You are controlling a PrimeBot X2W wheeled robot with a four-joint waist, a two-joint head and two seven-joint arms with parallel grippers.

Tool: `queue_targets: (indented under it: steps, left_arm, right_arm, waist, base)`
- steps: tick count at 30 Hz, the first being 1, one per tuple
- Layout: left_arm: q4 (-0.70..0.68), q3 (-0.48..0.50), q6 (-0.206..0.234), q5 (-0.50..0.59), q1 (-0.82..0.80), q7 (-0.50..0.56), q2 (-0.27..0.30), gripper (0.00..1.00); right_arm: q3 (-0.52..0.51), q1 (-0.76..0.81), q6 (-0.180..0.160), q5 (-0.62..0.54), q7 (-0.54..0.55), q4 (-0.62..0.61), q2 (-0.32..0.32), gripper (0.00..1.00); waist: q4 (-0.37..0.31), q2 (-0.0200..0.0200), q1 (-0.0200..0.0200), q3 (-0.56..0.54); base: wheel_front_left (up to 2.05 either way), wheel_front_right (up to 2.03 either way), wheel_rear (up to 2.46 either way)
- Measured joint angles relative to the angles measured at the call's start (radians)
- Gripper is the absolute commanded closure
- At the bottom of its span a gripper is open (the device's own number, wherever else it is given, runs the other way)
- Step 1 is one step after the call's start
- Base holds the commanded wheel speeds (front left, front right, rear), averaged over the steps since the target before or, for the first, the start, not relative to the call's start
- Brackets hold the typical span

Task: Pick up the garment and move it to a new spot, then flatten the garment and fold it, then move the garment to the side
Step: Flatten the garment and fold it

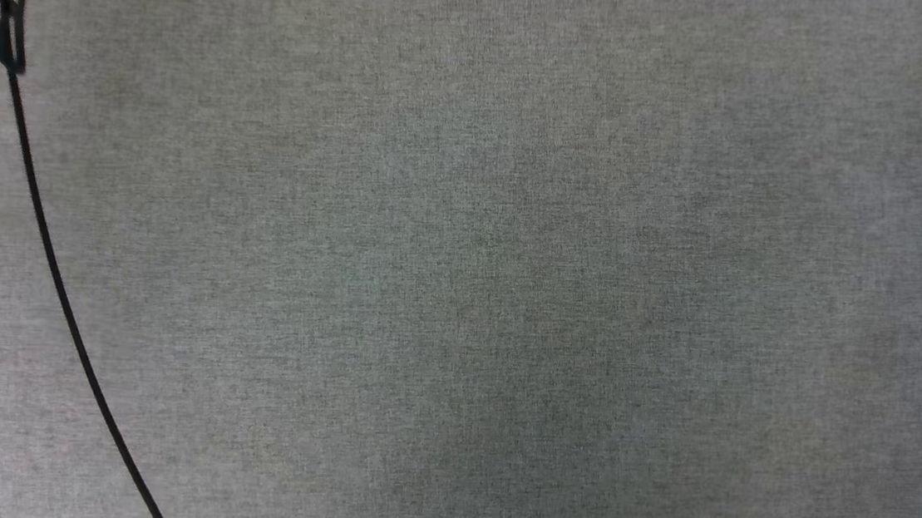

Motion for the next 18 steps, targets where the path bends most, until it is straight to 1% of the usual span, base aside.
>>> queue_targets:
  steps: [5, 10, 14, 18]
  left_arm:
    - [0.019, 0.006, -0.021, -0.028, 0.095, -0.023, -0.019, 1.0]
    - [0.02, 0.016, -0.041, -0.052, 0.262, -0.044, -0.038, 1.0]
    - [-0.017, 0.039, -0.046, -0.066, 0.418, -0.052, -0.04, 1.0]
    - [-0.098, 0.077, -0.041, -0.066, 0.609, -0.053, -0.044, 1.0]
  right_arm:
    - [0.037, 0.111, 0.0, 0.054, -0.014, -0.002, -0.002, 1.0]
    - [0.074, 0.268, 0.0, 0.108, -0.046, -0.003, -0.009, 1.0]
    - [0.099, 0.427, 0.0, 0.147, -0.077, -0.009, -0.012, 1.0]
    - [0.119, 0.582, 0.0, 0.19, -0.11, -0.016, -0.008, 1.0]
  waist:
    - [0.0, 0.0, 0.0, 0.01]
    - [0.005, 0.0, -0.0001, -0.031]
    - [0.008, 0.0, -0.0001, -0.082]
    - [0.008, 0.0, -0.0002, -0.146]
  base:
    - [0.0, 0.0, 0.0]
    - [0.0, 0.0, 0.0]
    - [0.0, 0.0, 0.0]
    - [0.0, 0.0, 0.0]
